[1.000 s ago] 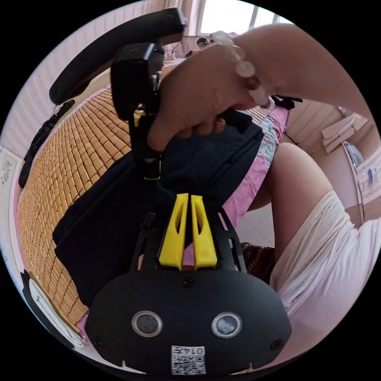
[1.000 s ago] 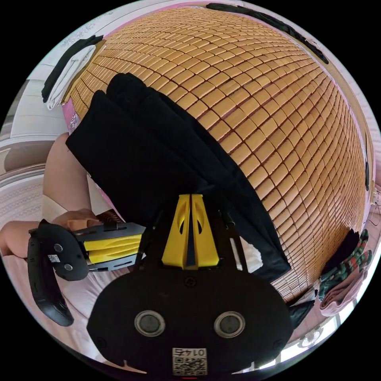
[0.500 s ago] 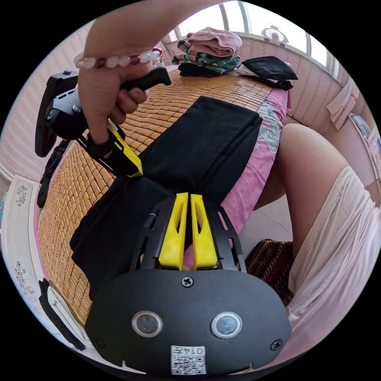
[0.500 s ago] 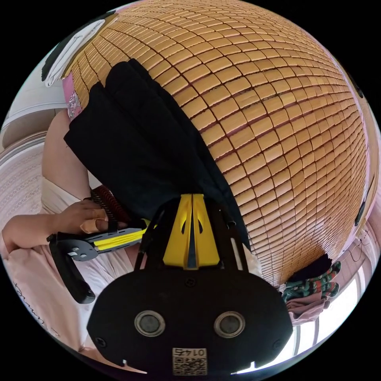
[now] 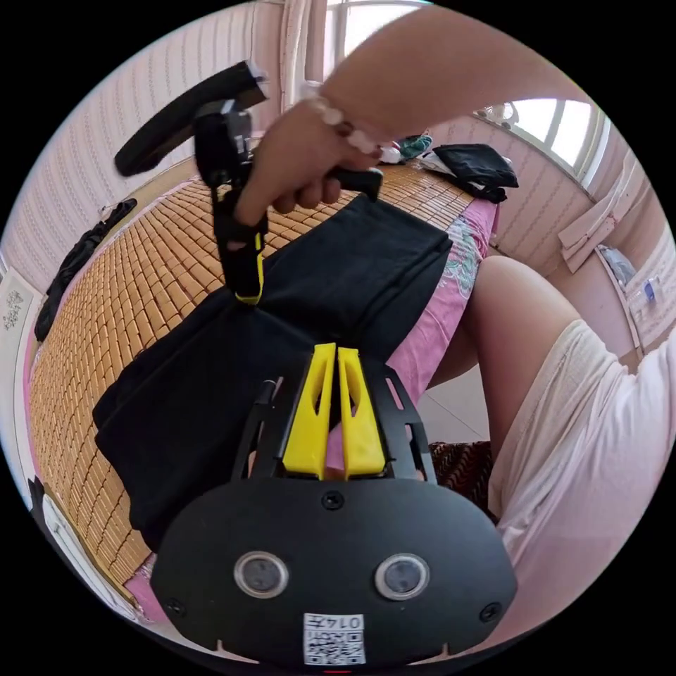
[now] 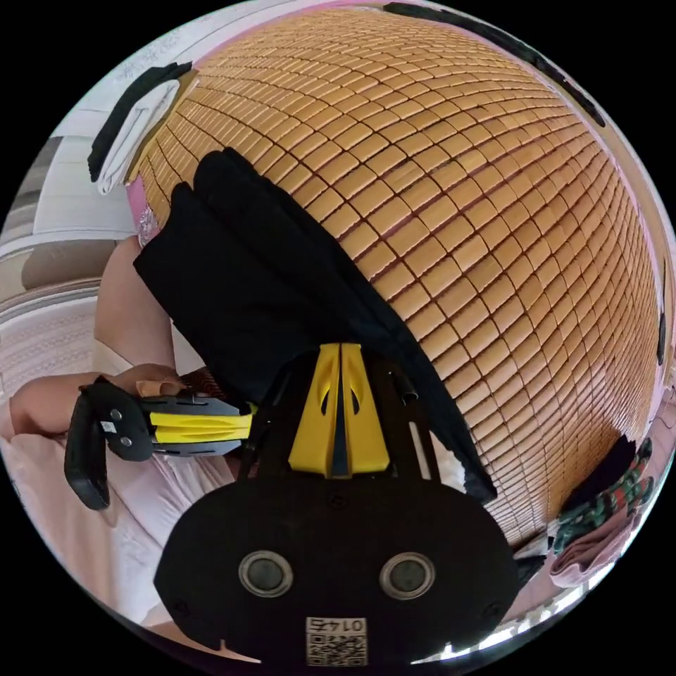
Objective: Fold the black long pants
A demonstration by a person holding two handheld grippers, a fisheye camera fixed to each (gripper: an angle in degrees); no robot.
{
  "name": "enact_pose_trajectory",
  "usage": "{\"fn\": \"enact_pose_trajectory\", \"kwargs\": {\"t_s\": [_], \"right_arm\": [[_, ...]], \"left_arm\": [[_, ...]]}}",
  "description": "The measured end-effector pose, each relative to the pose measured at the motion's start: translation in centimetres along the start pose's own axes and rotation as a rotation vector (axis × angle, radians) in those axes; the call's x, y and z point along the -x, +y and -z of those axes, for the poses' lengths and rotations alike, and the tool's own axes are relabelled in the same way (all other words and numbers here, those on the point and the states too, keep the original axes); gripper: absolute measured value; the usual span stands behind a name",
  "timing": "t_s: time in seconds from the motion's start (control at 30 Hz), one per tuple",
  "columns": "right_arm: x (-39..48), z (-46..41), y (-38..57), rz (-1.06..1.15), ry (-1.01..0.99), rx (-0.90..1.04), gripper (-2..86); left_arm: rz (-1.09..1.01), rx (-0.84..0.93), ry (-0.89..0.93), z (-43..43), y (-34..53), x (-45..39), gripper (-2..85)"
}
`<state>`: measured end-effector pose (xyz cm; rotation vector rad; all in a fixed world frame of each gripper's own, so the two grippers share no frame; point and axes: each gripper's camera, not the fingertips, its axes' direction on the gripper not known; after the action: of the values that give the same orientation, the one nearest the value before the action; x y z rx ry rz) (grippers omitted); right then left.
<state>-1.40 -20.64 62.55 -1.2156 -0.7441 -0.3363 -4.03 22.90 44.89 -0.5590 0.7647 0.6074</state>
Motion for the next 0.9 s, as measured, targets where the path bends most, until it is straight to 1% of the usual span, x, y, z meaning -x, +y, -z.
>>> {"fn": "enact_pose_trajectory", "kwargs": {"t_s": [0.07, 0.1, 0.17, 0.2, 0.23, 0.27, 0.33, 0.4, 0.47, 0.53, 0.6, 0.67, 0.77, 0.9], "right_arm": [[-2.4, 0.8, 6.8, -0.125, -0.094, -0.206, 1.3], [-3.0, 0.9, 8.7, -0.159, -0.107, -0.253, 1.7], [-5.6, 0.4, 16.6, -0.396, -0.099, -0.366, 6.7], [-6.3, 0.1, 18.5, -0.463, -0.091, -0.37, 8.7], [-7.4, -0.6, 21.9, -0.578, -0.067, -0.36, 12.7], [-8.1, -1.5, 25.1, -0.666, -0.033, -0.358, 13.7], [-8.8, -2.9, 29.2, -0.757, -0.012, -0.367, 14.5], [-9.6, -4.9, 31.8, -0.806, -0.107, -0.373, 14.3], [-10.7, -7.6, 33.6, -0.835, -0.32, -0.387, 11.8], [-10.8, -8.2, 35.1, -0.906, -0.309, -0.413, 8.6], [-10.2, -7.8, 36.2, -0.863, -0.327, -0.48, 5.1], [-8.5, -6.9, 37.6, -0.732, -0.413, -0.588, 4.0], [-5.8, -6.1, 38.8, -0.589, -0.48, -0.64, 3.4], [-2.7, -5.9, 39.9, -0.454, -0.532, -0.701, 3.5]], "left_arm": [[0.025, -0.052, 0.03, 1.2, 0.8, 0.1, 1.9], [0.033, -0.08, 0.022, 1.5, 1.0, 0.0, 3.4], [0.052, -0.19, 0.004, 2.7, 1.6, -0.4, 7.8], [0.061, -0.211, 0.011, 2.9, 1.6, -0.5, 8.7], [0.049, -0.229, 0.055, 3.2, 1.4, -0.8, 10.6], [0.021, -0.239, 0.087, 3.4, 1.1, -1.3, 11.4], [-0.016, -0.25, 0.081, 3.8, 0.5, -2.1, 12.7], [-0.039, -0.257, 0.059, 4.1, 0.0, -2.7, 13.5], [-0.049, -0.249, 0.055, 4.3, -0.7, -3.4, 13.8], [-0.054, -0.23, 0.04, 4.3, -1.1, -3.8, 13.9], [-0.054, -0.218, 0.011, 4.6, -1.4, -4.3, 13.8], [-0.057, -0.236, -0.011, 5.2, -1.6, -5.1, 13.7], [-0.06, -0.208, 0.049, 5.1, -2.3, -6.0, 13.9], [-0.089, -0.201, 0.067, 5.5, -3.3, -7.4, 15.7]]}}
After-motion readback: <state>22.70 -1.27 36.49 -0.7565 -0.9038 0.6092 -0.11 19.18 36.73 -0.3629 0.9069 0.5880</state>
